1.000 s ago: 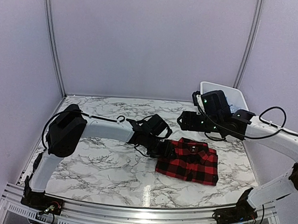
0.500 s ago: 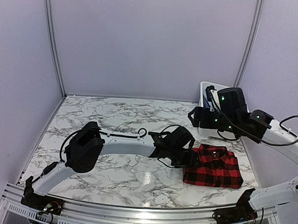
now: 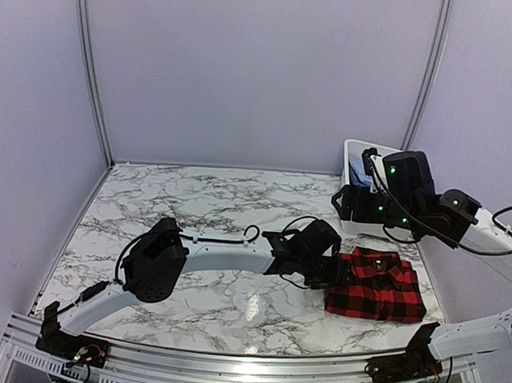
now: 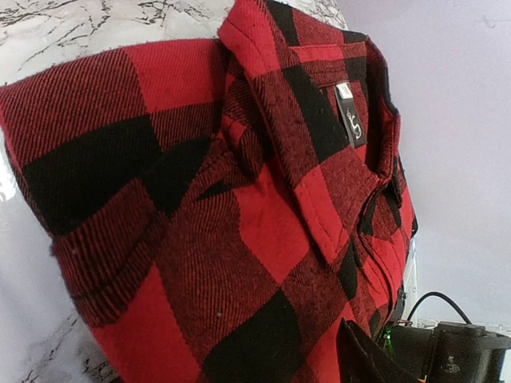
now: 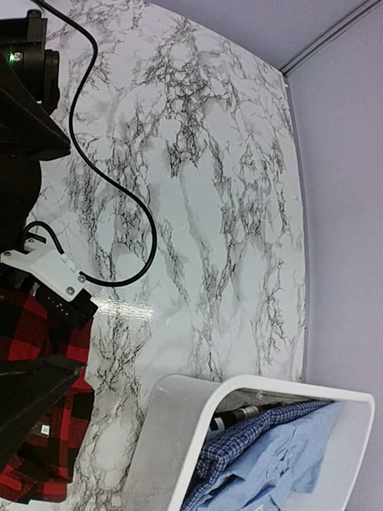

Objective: Fold and stack the long sleeve shirts
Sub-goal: Move the square-folded shirt to the corner of the board, then reset both arms

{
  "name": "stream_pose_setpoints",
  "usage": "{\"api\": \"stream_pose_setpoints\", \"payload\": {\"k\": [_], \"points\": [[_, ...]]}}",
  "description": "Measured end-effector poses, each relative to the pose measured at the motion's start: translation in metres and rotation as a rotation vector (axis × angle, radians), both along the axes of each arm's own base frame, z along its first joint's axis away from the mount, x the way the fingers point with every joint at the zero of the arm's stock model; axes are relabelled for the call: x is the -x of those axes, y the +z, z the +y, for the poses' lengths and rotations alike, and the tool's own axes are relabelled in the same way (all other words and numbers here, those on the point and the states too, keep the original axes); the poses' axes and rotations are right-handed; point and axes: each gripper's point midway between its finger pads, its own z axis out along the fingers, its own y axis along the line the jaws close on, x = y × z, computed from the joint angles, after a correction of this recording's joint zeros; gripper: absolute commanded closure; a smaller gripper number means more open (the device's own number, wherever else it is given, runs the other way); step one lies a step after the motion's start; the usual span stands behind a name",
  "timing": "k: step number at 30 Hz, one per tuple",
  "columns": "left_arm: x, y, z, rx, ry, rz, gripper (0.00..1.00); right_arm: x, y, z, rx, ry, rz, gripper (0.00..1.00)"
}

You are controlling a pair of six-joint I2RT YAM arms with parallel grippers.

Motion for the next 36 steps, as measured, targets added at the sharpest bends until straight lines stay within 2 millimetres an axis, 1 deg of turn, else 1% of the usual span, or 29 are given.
{"api": "stream_pose_setpoints", "payload": {"k": [4, 10, 12, 16, 17, 19, 20, 23, 27, 29, 30, 32, 36], "points": [[0.005, -0.002, -0.002, 0.006, -0.006, -0.002, 0.35, 0.001, -0.003, -0.002, 0.010, -0.005, 0.010, 0.19], [0.016, 0.000, -0.008, 0.022, -0.027, -0.004, 0.35, 0.000, -0.004, -0.005, 0.009, -0.026, 0.013, 0.19], [0.019, 0.001, -0.009, 0.023, -0.034, -0.002, 0.31, 0.000, -0.004, -0.006, 0.010, -0.031, 0.015, 0.18], [0.021, 0.002, -0.009, 0.031, -0.044, -0.018, 0.17, 0.001, -0.005, -0.008, 0.015, -0.039, 0.018, 0.15], [0.021, 0.003, -0.007, 0.030, -0.048, -0.026, 0.12, 0.001, -0.005, -0.008, 0.017, -0.041, 0.019, 0.13], [0.022, 0.005, 0.000, 0.017, -0.051, -0.042, 0.06, 0.001, -0.006, -0.009, 0.020, -0.047, 0.019, 0.03], [0.021, 0.008, 0.005, 0.009, -0.049, -0.053, 0.05, 0.000, -0.006, -0.010, 0.019, -0.050, 0.019, 0.02], [0.017, 0.016, 0.023, -0.024, -0.032, -0.084, 0.01, 0.001, -0.005, -0.010, 0.029, -0.048, 0.020, 0.01], [0.007, 0.042, 0.057, -0.044, 0.009, -0.131, 0.01, -0.001, 0.003, -0.007, 0.028, -0.032, 0.012, 0.02], [0.002, 0.058, 0.078, -0.047, 0.037, -0.154, 0.01, -0.002, 0.005, -0.004, 0.025, -0.024, 0.009, 0.01], [-0.002, 0.067, 0.092, -0.044, 0.053, -0.168, 0.01, -0.002, 0.005, -0.004, 0.026, -0.022, 0.011, 0.02], [-0.008, 0.080, 0.113, -0.040, 0.083, -0.188, 0.01, -0.002, 0.004, -0.004, 0.026, -0.024, 0.013, 0.01], [-0.022, 0.103, 0.168, -0.047, 0.158, -0.233, 0.01, -0.004, 0.004, -0.008, 0.007, -0.072, 0.018, 0.01]]}}
